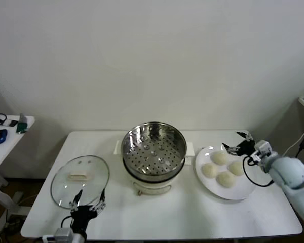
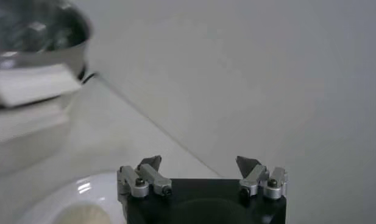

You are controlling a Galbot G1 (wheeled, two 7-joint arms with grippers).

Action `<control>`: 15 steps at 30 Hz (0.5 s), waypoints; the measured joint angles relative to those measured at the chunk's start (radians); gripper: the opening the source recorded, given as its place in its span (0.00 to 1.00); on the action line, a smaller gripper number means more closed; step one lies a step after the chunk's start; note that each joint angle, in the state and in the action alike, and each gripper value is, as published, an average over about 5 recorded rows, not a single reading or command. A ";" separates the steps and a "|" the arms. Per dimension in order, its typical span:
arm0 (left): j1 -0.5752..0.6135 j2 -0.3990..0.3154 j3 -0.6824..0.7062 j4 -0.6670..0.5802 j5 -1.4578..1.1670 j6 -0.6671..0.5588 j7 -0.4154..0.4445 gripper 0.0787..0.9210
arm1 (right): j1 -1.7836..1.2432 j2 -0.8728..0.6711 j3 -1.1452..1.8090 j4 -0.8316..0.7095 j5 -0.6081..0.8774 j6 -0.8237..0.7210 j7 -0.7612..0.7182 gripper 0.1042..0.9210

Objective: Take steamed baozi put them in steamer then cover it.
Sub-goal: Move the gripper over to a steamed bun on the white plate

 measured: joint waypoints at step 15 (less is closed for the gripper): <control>0.021 -0.006 0.005 -0.008 0.013 -0.022 0.010 0.88 | 0.777 0.090 -0.876 -0.319 -0.099 0.137 -0.459 0.88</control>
